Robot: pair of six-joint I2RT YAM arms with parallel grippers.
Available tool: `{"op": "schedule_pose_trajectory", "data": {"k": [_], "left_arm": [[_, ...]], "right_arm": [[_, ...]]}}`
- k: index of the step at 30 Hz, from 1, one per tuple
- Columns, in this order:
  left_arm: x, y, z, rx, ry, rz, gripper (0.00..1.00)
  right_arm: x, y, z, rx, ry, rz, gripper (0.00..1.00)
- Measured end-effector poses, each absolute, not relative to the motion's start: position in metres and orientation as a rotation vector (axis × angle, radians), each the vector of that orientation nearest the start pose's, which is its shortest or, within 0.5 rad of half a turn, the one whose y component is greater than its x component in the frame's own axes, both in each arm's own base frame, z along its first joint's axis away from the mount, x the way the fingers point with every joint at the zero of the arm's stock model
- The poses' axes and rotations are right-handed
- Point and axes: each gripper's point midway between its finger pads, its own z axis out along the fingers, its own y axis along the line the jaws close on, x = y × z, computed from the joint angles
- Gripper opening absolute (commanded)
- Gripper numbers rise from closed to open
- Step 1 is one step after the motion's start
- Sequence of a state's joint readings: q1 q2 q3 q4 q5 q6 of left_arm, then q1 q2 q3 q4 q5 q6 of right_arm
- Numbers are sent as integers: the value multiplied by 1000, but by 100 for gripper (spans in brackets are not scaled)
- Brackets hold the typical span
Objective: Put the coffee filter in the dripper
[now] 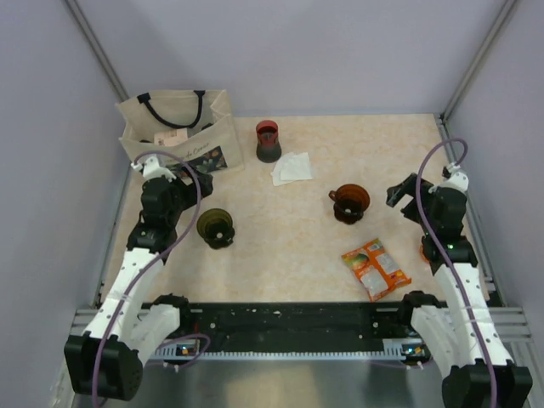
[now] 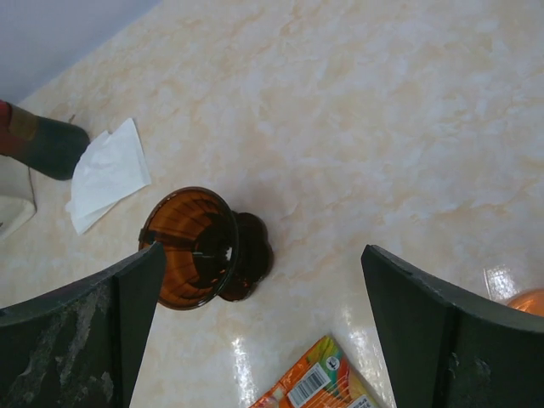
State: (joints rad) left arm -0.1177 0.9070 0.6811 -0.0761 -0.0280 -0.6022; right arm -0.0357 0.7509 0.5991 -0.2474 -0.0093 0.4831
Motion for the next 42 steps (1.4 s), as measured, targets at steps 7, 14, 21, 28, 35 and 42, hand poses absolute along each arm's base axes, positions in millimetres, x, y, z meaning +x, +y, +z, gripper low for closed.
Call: {"op": "schedule_pose_trajectory", "data": {"k": [7, 14, 21, 28, 35, 42], "left_arm": [[321, -43, 227, -524, 1808, -401, 99], [303, -27, 219, -639, 1842, -327, 99], [278, -18, 192, -724, 1966, -248, 99], [263, -29, 178, -748, 2050, -302, 99], [248, -68, 149, -655, 2223, -398, 99], [224, -107, 130, -566, 2350, -455, 97]], "right_arm": [[285, 14, 213, 431, 1827, 322, 99], [285, 27, 221, 352, 1837, 375, 99], [288, 30, 214, 339, 1884, 384, 99], [287, 29, 212, 339, 1896, 380, 99], [288, 28, 207, 348, 1911, 372, 99], [287, 28, 204, 354, 1925, 368, 98]]}}
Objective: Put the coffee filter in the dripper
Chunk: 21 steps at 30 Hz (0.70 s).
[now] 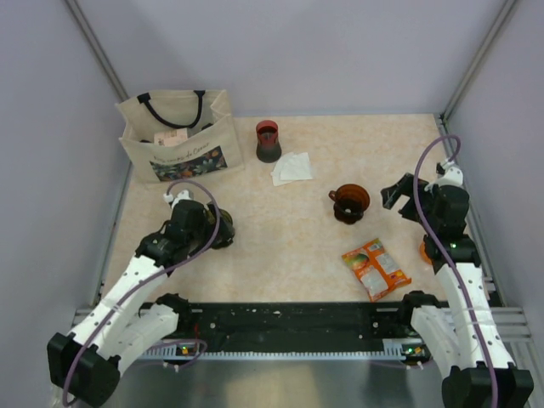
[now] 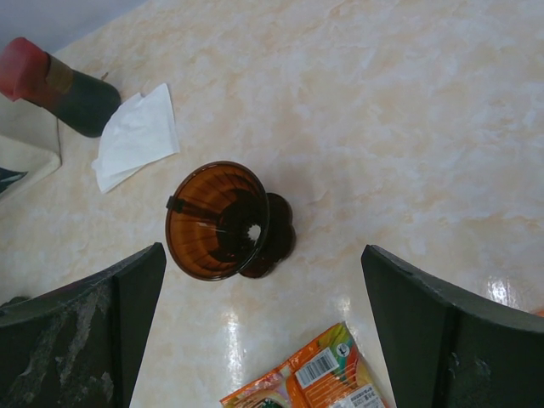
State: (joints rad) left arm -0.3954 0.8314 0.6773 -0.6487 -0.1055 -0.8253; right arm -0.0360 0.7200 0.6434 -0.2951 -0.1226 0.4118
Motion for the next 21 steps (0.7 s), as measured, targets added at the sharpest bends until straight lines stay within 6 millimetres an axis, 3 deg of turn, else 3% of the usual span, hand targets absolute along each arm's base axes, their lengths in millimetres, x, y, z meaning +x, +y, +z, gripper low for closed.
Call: {"op": "schedule_pose_trajectory", "data": {"k": [6, 10, 17, 19, 21], "left_arm": [[210, -113, 88, -613, 2474, -390, 88], [211, -120, 73, -595, 2542, -335, 83], [220, -134, 73, -537, 2539, -225, 71], [223, -134, 76, -531, 2525, -183, 55], [226, -134, 78, -538, 2509, -144, 52]], "right_arm": [[288, 28, 197, 360, 1952, 368, 98], [288, 28, 196, 360, 1958, 369, 97], [287, 28, 195, 361, 1958, 368, 97], [287, 28, 195, 361, 1958, 368, 96], [287, 28, 195, 361, 1959, 368, 96]]}}
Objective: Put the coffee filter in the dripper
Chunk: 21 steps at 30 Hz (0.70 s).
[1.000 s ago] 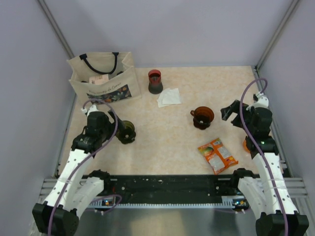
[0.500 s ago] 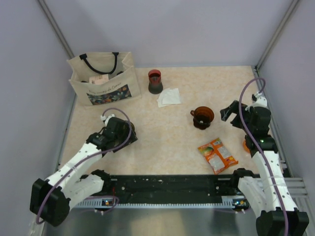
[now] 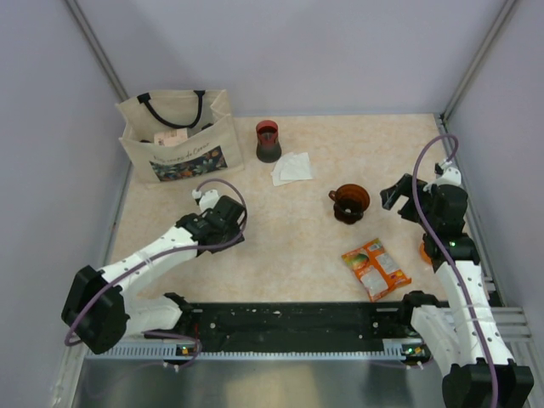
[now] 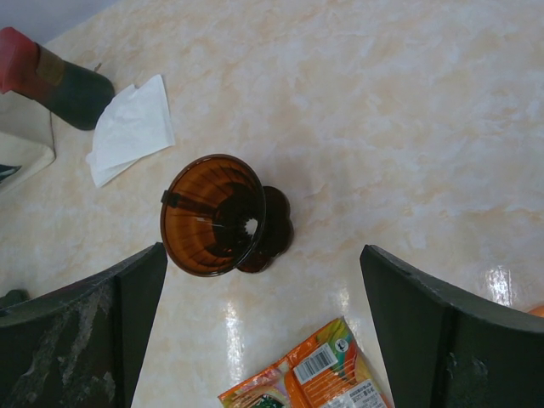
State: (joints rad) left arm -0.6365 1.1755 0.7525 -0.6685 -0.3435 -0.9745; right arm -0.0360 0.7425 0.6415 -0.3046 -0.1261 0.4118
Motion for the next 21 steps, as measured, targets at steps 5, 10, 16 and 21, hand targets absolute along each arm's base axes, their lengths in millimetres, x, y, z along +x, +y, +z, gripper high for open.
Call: {"op": "schedule_pose_trajectory", "data": {"k": [5, 10, 16, 21], "left_arm": [[233, -130, 80, -544, 2484, -56, 44], [235, -124, 78, -550, 2472, 22, 40], [235, -118, 77, -559, 2455, 87, 38], [237, -113, 76, -552, 2445, 145, 36]], "right_arm": [[288, 28, 195, 361, 1959, 368, 96], [288, 28, 195, 361, 1959, 368, 96], [288, 28, 195, 361, 1959, 368, 96], [288, 28, 193, 362, 1965, 368, 96]]}}
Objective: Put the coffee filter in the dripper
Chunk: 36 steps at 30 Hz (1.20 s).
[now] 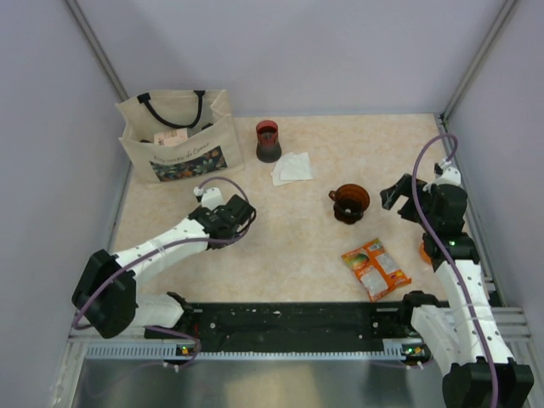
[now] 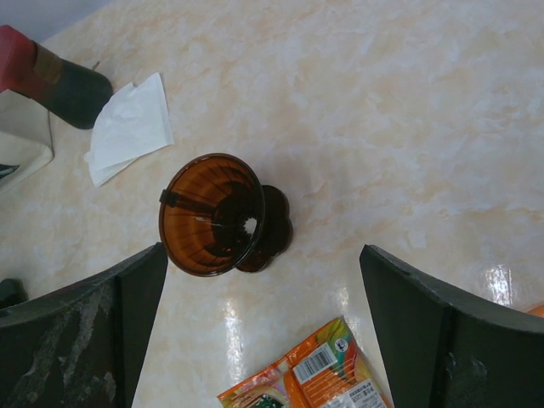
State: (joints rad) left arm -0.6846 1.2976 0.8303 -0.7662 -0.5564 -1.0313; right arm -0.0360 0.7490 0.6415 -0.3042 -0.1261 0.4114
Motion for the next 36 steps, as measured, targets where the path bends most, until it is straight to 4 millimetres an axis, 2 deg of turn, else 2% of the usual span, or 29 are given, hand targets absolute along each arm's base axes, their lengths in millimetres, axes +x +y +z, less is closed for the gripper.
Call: {"op": "schedule_pose_trajectory", "data": {"k": [5, 9, 15, 23, 28, 33, 36], "left_arm": [[241, -103, 73, -541, 2411, 226, 36], [246, -102, 74, -537, 2379, 241, 30], [249, -99, 72, -532, 2345, 255, 0], [245, -97, 77, -486, 2345, 276, 0], [244, -113, 102, -325, 2338, 202, 0], [255, -150, 147, -106, 2281, -47, 0], [269, -167, 175, -4, 2193, -133, 0]], "right_arm": [[288, 28, 193, 362, 1965, 368, 95], [288, 28, 193, 362, 1965, 368, 95], [288, 28, 193, 362, 1965, 368, 95], [288, 28, 193, 362, 1965, 368, 95], [288, 28, 193, 362, 1965, 368, 95], [288, 29, 193, 360, 1966, 372, 95], [288, 29, 193, 359, 1965, 372, 95]]}}
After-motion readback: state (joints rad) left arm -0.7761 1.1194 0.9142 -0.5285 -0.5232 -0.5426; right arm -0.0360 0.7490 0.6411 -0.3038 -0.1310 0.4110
